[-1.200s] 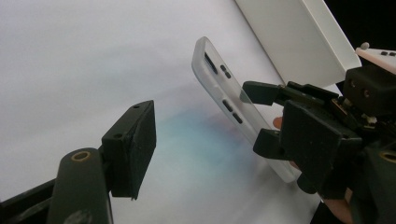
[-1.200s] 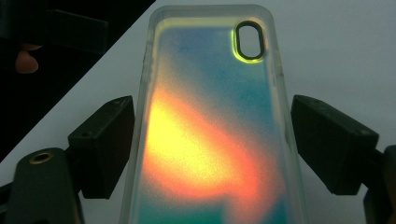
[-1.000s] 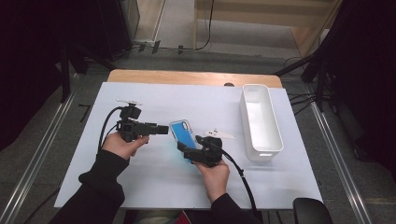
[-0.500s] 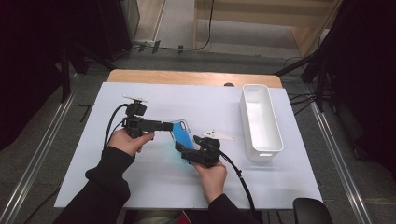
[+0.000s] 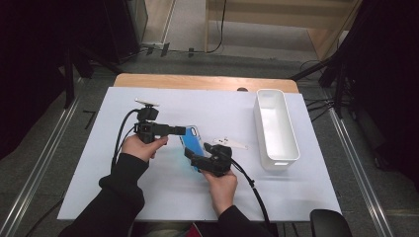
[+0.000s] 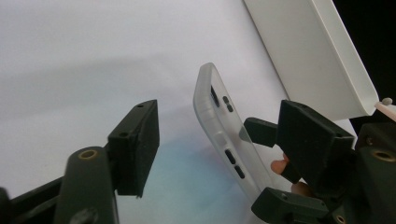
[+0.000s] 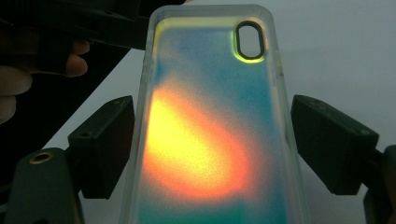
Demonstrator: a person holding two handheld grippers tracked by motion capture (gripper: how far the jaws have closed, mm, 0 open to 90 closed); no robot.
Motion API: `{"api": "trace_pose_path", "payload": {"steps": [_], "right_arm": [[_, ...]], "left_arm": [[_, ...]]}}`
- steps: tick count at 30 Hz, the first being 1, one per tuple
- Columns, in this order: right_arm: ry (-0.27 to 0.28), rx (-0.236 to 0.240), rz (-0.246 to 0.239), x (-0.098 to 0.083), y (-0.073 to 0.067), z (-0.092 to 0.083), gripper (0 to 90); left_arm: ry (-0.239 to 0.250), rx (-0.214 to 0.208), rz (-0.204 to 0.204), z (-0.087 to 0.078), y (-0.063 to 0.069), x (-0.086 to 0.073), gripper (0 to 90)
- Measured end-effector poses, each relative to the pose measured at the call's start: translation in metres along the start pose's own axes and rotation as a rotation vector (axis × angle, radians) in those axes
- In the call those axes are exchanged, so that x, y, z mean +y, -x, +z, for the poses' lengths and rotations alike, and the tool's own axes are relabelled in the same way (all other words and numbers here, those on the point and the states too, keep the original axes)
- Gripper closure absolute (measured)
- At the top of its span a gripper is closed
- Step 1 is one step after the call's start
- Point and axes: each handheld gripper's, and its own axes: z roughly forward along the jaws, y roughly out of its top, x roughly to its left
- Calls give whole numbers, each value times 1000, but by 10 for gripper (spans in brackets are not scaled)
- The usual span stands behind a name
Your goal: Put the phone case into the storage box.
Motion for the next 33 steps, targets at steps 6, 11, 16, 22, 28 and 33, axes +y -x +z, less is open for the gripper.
{"api": "trace_pose_path", "payload": {"steps": [6,11,16,22,28,33], "right_arm": [[4,1,4,0,-1,1,153],[5,0,3,0,-1,1,153],[10,-2,-9,0,-1,2,153],[19,-3,-12,0,-3,2,153],[15,-6,-25,-1,-6,3,153],[21,-8,-37,-1,-8,3,153]], "left_arm": [[-10,7,-28,3,-2,1,369],[-17,7,-59,5,-1,2,438],[-12,12,-83,7,0,2,470],[2,12,-86,7,0,1,560],[17,9,-110,6,-3,0,632],[28,-6,-98,6,-3,-2,744]]}}
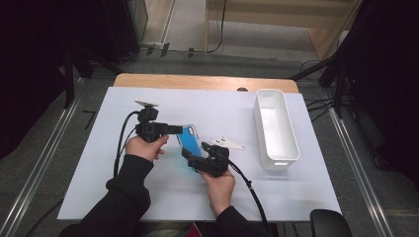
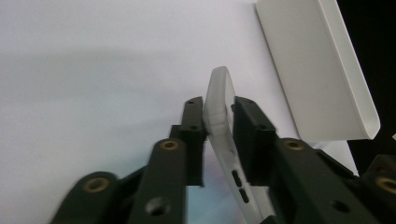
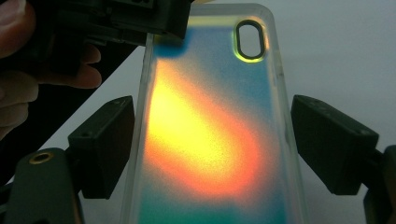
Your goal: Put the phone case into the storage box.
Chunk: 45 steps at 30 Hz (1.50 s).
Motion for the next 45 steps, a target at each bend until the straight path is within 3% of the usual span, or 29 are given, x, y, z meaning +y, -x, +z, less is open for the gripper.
{"api": "trace_pose_path", "payload": {"steps": [5,17,21,26,28,30,34,39,45], "right_arm": [[0,-3,-12,0,0,1,153],[16,-19,-54,1,-3,1,152],[16,-25,-60,2,-4,0,150],[3,-28,-89,5,-5,0,145],[-5,-17,-92,7,-5,0,87],[5,27,-104,9,-5,-1,0],[-6,49,-131,14,-5,-3,0],[-69,29,-154,21,-5,-8,0],[-123,54,-183,31,-1,-14,0]], "left_arm": [[1,-20,-15,0,-3,0,759],[36,-127,-63,-4,-5,-1,799],[50,-128,-66,-5,-4,-1,799],[48,-141,-54,-7,-3,-1,802],[56,-143,-47,-8,0,-1,802],[54,-149,-39,-8,2,-1,802],[66,-140,-2,-10,7,-1,802],[82,-131,35,-16,12,1,802],[113,-90,88,-24,17,3,801]]}}
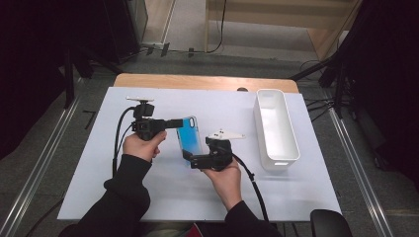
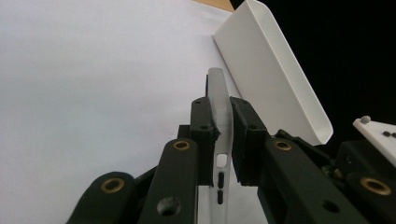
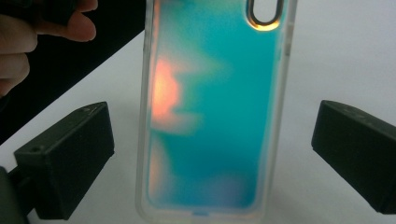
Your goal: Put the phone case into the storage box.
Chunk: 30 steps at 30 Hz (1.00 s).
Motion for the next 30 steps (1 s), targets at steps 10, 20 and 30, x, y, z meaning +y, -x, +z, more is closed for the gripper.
{"api": "trace_pose_path", "payload": {"steps": [10,20,30], "right_arm": [[-107,46,-41,1,6,-4,0],[-142,156,-46,5,12,-7,0],[-196,186,-112,8,19,-13,0]], "left_arm": [[22,32,57,-8,1,5,801],[41,44,124,-13,3,6,801],[39,33,235,-10,11,4,800]]}}
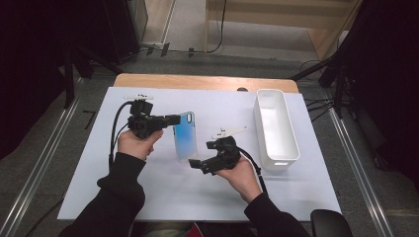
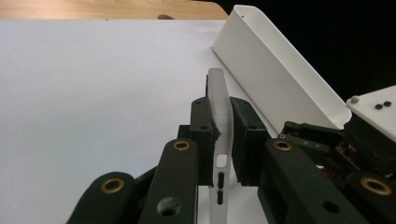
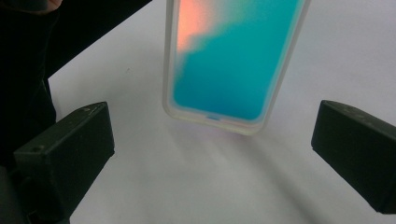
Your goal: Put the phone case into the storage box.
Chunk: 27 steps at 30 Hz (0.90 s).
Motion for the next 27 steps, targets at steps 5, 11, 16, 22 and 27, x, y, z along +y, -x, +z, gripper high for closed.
{"api": "trace_pose_path", "payload": {"steps": [5,11,16,22,27], "right_arm": [[-34,18,-25,3,2,-5,0],[-82,31,-67,2,0,-12,0],[-92,36,-82,-2,1,-17,0],[-97,17,-86,-6,1,-22,0],[-91,0,-90,-11,-1,-29,0]], "left_arm": [[5,1,27,0,3,-1,800],[15,4,66,-2,5,-2,800],[19,18,84,-1,8,-4,800],[50,28,101,0,14,-8,800],[93,33,89,-1,18,-12,800]]}}
